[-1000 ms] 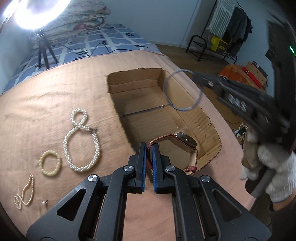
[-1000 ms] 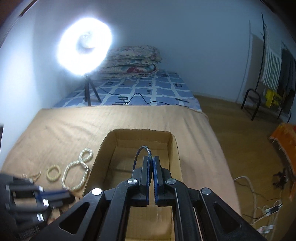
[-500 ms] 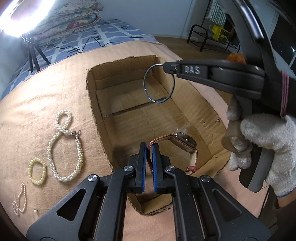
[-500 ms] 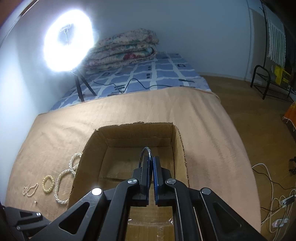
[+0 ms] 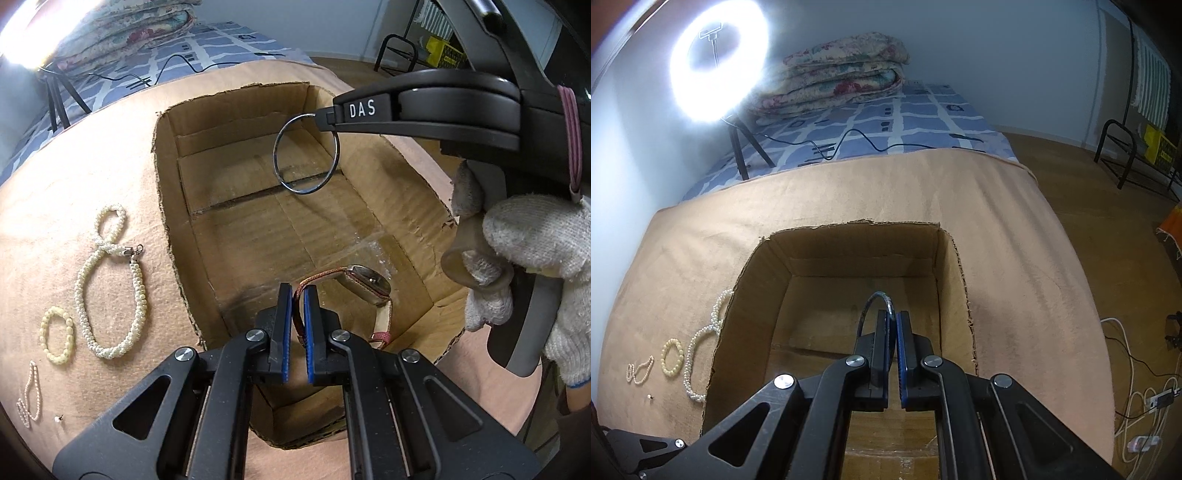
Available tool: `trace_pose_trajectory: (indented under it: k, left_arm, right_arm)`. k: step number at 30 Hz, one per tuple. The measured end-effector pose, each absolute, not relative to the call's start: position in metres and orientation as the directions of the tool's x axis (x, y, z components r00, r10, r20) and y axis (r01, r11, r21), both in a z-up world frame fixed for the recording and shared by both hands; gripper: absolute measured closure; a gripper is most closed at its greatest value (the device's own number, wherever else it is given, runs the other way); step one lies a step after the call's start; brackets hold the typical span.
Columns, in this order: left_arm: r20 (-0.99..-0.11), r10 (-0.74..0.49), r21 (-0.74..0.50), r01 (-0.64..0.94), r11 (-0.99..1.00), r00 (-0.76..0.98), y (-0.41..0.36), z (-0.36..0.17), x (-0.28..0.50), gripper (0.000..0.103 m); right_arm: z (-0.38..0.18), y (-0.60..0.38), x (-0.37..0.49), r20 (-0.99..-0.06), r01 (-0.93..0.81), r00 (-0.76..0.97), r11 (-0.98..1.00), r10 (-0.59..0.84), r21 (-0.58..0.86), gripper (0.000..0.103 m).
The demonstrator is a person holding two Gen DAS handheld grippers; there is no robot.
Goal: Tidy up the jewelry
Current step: 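Open the left tool to drop the watch while the right tool releases the bangle, then move the left tool to the pearl necklace while the right tool reaches the pearl stud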
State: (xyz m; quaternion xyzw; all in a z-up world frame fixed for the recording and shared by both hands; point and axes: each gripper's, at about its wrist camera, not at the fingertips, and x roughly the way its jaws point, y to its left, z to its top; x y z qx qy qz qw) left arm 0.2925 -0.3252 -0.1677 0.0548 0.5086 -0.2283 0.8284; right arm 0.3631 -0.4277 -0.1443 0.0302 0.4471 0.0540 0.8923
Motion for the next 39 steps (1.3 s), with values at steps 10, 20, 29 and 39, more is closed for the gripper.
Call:
trace_pose_trajectory:
  k: [10, 20, 29, 39]
  left_arm:
    - [-0.858, -0.337, -0.163, 0.416, 0.894, 0.387, -0.320, -0.164, 0.293, 0.088]
    - [-0.838, -0.357, -0.184, 0.403, 0.896, 0.412, -0.300, -0.141, 0.279, 0.079]
    - [-0.813, -0.361, -0.188, 0.380, 0.906, 0.457, -0.265, -0.107, 0.250, 0.079]
    - [-0.777, -0.354, -0.205, 0.322, 0.924, 0.521, -0.195, -0.064, 0.224, 0.079]
  right_arm:
    - [-0.146, -0.432, 0.363, -0.802, -0.037, 0.588, 0.994, 0.106, 0.104, 0.072]
    - [-0.127, -0.441, 0.348, -0.775, 0.018, 0.624, 0.991, 0.095, 0.135, 0.050]
    - [-0.087, -0.437, 0.312, -0.731, 0.035, 0.677, 0.988, 0.089, 0.153, 0.037]
    - [-0.046, -0.413, 0.253, -0.681, -0.015, 0.725, 0.990, 0.105, 0.138, 0.035]
